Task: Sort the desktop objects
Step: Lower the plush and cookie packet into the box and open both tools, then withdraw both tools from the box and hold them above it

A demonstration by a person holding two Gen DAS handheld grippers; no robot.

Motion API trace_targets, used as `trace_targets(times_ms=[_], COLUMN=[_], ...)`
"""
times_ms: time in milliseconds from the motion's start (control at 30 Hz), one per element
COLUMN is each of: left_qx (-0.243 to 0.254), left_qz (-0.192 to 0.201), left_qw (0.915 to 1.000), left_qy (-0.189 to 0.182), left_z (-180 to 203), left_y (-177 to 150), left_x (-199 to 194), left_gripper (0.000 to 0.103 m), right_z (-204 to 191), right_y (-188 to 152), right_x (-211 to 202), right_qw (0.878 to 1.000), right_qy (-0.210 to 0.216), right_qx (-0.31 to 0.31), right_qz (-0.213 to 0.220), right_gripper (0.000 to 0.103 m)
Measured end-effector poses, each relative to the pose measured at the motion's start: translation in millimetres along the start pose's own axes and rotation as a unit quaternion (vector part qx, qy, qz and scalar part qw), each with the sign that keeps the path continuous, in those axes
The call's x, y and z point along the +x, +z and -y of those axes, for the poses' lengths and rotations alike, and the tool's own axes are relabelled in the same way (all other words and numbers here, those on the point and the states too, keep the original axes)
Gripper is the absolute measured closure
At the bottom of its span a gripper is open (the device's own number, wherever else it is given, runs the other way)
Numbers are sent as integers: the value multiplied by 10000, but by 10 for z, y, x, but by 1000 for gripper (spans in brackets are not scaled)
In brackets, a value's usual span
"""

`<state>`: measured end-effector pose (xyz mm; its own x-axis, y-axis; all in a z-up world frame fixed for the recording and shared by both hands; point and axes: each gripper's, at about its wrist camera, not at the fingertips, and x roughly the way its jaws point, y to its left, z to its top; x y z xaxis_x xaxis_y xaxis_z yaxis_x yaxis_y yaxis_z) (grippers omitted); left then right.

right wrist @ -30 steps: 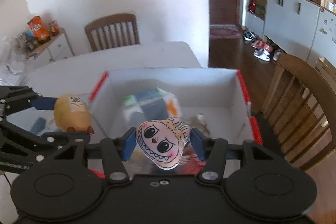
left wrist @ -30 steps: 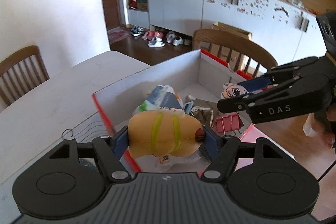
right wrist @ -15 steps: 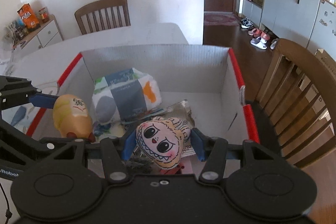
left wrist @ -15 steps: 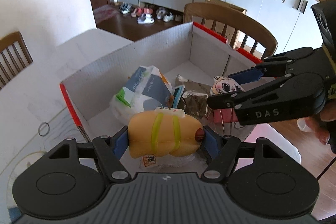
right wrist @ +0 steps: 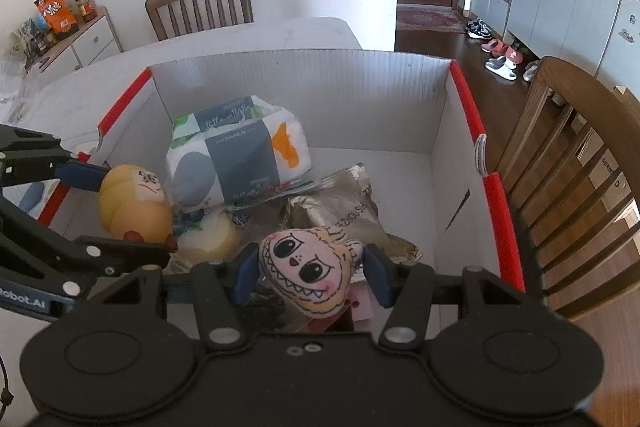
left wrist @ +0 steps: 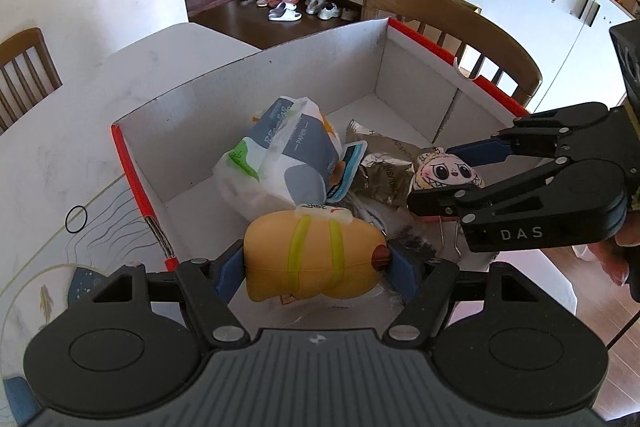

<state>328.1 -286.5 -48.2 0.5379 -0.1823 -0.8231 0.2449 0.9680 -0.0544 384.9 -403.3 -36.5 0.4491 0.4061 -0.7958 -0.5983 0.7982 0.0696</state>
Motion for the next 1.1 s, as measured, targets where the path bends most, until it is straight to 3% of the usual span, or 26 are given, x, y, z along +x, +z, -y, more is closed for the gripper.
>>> trace_targets(times_ms=[467, 1100], left_qx=[-20, -452], left_qz=[167, 631], left_qw=[9998, 9969], left_qy=[72, -104], left_z=[40, -46], left_y=[-72, -175], left_x=[-60, -448], left_gripper=[29, 20], right_z=[35, 35], right_y=[-23, 17], right_x=[43, -308], right_qw=[9999, 9992], right_qy=[58, 349], right_qx=[-32, 70], right_qz=[-126, 156], right_gripper=[45, 29])
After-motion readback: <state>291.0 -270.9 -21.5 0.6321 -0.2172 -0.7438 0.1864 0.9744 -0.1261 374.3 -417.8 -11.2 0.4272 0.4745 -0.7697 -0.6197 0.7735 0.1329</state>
